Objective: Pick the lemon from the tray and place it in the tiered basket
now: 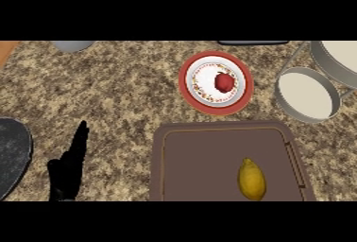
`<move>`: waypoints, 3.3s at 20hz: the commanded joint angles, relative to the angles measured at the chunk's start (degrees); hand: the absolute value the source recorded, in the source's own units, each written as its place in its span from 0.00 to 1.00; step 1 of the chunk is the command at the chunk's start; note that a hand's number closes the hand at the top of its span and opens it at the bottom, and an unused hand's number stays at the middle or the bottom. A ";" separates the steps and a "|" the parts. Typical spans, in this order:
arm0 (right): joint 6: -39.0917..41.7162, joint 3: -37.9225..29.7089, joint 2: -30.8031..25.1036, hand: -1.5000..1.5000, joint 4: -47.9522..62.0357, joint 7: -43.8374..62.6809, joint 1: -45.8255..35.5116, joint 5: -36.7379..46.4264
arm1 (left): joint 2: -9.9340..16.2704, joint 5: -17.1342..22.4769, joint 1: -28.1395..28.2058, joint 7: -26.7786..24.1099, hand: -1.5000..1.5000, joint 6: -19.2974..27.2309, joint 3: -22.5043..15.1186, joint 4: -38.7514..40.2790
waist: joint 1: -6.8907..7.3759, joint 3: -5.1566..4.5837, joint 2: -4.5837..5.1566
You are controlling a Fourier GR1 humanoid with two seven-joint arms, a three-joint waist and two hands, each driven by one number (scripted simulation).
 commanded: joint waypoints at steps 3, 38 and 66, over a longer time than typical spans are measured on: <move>7.76 3.60 -9.45 0.00 -9.13 14.56 11.29 13.17 | 0.01 0.35 -0.58 1.45 0.50 -1.29 -0.40 1.97 | 1.69 -0.45 0.99; 23.56 21.02 -21.62 0.00 2.77 64.03 -21.12 23.46 | -2.26 -1.35 -5.23 2.71 0.50 -2.42 -0.92 5.47 | 5.13 -0.25 1.10; 42.25 22.23 14.57 0.00 21.48 64.07 -29.99 40.19 | -4.26 -2.67 -1.48 1.23 0.50 -1.57 -1.14 5.10 | 2.23 0.10 0.20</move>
